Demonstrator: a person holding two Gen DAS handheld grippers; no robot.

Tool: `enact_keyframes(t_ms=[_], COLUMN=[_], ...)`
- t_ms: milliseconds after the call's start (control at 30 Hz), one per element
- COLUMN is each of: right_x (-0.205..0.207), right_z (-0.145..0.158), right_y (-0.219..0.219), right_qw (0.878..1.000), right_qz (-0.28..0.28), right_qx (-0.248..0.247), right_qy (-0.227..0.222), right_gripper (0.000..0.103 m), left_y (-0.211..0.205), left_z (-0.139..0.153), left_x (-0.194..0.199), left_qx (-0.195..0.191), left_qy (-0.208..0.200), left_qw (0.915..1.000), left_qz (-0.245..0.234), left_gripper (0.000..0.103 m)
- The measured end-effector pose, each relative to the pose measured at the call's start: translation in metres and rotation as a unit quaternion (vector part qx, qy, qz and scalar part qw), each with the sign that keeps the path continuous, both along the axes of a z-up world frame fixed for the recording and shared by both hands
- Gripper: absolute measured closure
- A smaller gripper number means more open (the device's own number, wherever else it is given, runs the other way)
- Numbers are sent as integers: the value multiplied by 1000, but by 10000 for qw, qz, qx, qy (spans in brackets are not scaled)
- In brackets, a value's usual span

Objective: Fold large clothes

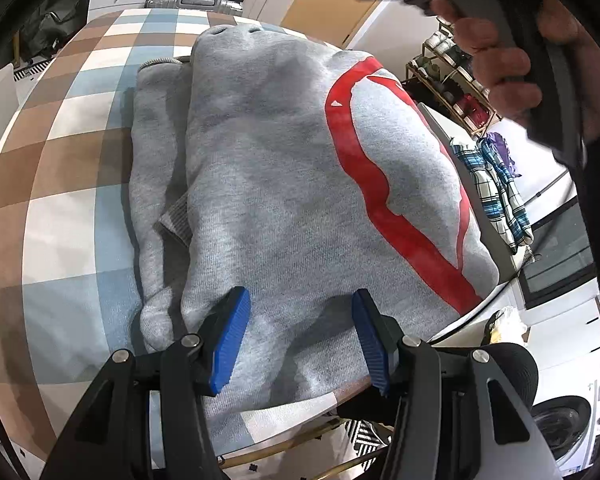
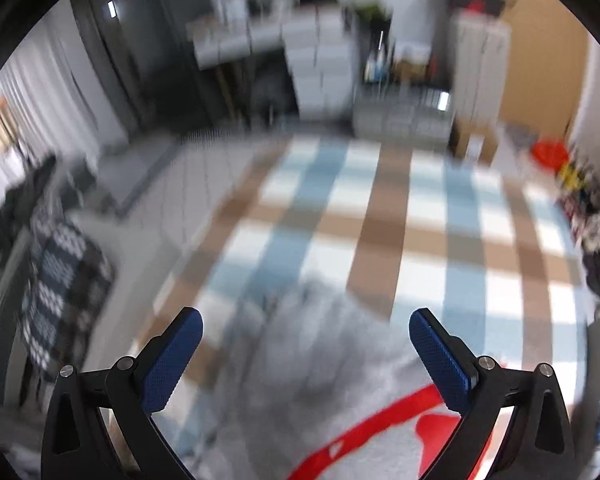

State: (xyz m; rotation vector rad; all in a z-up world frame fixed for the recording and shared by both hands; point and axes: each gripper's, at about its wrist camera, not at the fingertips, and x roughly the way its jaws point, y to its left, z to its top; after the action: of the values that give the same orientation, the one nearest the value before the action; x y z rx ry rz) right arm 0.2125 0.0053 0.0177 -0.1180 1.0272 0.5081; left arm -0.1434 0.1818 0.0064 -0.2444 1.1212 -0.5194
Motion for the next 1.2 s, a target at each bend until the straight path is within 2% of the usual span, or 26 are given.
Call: enact_keyframes(t_ms=[100, 133, 333, 433, 500, 533, 633, 700, 767, 1067, 1133, 1200], right_x=[22, 25, 45, 51, 53, 54, 50, 45, 42, 35, 38, 41], right_z=[-30, -36, -59, -77, -88, -92, -89, -84, -79, -55, -65, -85], right_y=[15, 19, 51, 65, 70, 71, 75, 81, 84, 83, 86, 89], right_qw=[9947, 9931, 9885, 9837, 9786, 9765, 9793, 9799, 9818, 9941, 9946, 9925], right_qz=[-285, -304, -157, -99, -97, -108, 18, 149, 244, 75, -36, -164], right_qx=[-666, -766, -1094, -1343, -1703, -1854, -1774, -1853, -1768, -866, -606, -654], right_qy=[731, 829, 1031, 1189, 1148, 1097, 972, 727, 650, 645, 841, 1020], right_gripper=[0, 0, 0, 9, 27, 29, 56, 79, 89, 91, 90, 84], left_y=[0, 0, 1, 2, 2, 3, 3, 3, 2, 1, 0, -1], left_z=[0, 0, 0, 0, 0, 0, 0, 0, 0, -1, -1, -1], left_x=[0, 0, -1, 0, 1, 1, 1, 1, 1, 1, 1, 1], left_qx=[6, 8, 16, 6, -10, -21, -35, -24, -5, 20, 45, 57], left_qy=[-5, -6, -21, -10, -3, 2, 17, 22, 19, 32, 34, 25], left_qw=[10000, 10000, 10000, 9999, 9999, 9999, 9999, 9999, 9999, 9999, 9999, 9999], left_qz=[-11, -18, -91, -122, -147, -151, -161, -156, -153, -159, -140, -142], left_gripper=[56, 56, 56, 56, 56, 56, 56, 56, 56, 56, 56, 56])
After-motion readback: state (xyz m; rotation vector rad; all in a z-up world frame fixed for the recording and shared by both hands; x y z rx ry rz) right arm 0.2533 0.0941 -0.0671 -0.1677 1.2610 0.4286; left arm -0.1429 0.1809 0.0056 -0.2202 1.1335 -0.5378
